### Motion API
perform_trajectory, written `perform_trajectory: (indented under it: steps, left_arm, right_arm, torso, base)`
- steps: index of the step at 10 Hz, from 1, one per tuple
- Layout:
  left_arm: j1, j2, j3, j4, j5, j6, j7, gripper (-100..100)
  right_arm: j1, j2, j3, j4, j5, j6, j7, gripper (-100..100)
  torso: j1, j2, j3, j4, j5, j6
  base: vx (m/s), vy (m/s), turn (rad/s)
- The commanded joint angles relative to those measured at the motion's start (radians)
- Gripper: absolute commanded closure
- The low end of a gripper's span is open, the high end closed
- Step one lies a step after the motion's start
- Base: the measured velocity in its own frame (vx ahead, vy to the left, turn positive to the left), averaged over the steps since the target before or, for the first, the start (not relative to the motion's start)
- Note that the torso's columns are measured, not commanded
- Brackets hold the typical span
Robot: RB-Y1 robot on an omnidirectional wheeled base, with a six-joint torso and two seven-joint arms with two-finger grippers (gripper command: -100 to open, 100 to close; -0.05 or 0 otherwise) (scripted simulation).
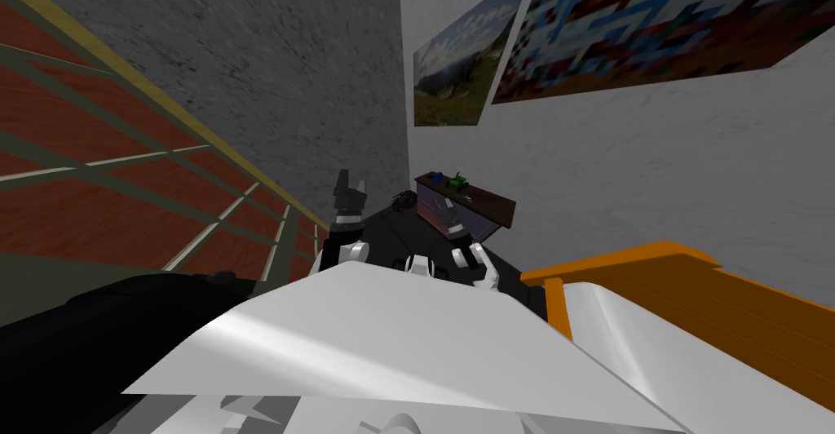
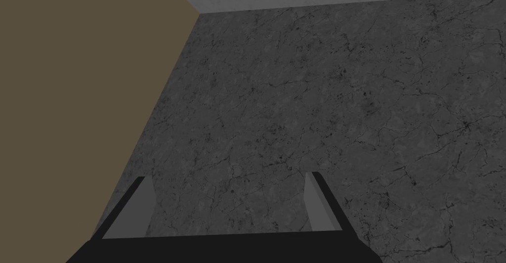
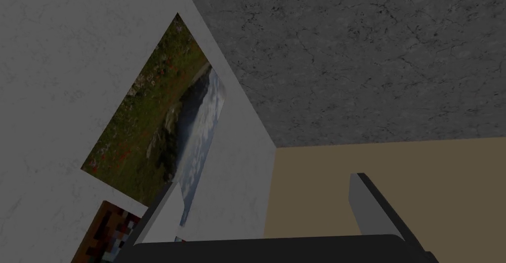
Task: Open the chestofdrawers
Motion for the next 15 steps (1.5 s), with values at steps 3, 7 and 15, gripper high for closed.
perform_trajectory:
  steps: [3,7,15]
  left_arm:
    - [0.000,0.000,0.000,0.000,0.000,0.000,0.000,0]
    - [0.000,0.000,0.000,0.000,0.000,0.000,0.000,0]
    - [0.000,0.000,0.000,0.000,0.000,0.000,0.000,0]
  right_arm:
    - [-0.080,-0.025,0.059,0.114,0.089,0.017,0.103,-100]
    - [-0.146,-0.050,0.103,0.228,0.157,0.028,0.184,-100]
    - [-0.307,-0.141,0.200,0.460,0.319,0.061,0.380,-100]
  torso:
    - [-0.001,0.001,0.001,0.000,0.000,0.000]
    - [0.001,0.000,0.000,0.000,0.000,0.000]
    - [0.000,0.000,0.000,0.000,0.000,0.000]
  base:
    - [0.018,0.030,0.013]
    - [0.023,0.027,0.019]
    - [0.035,0.026,0.024]
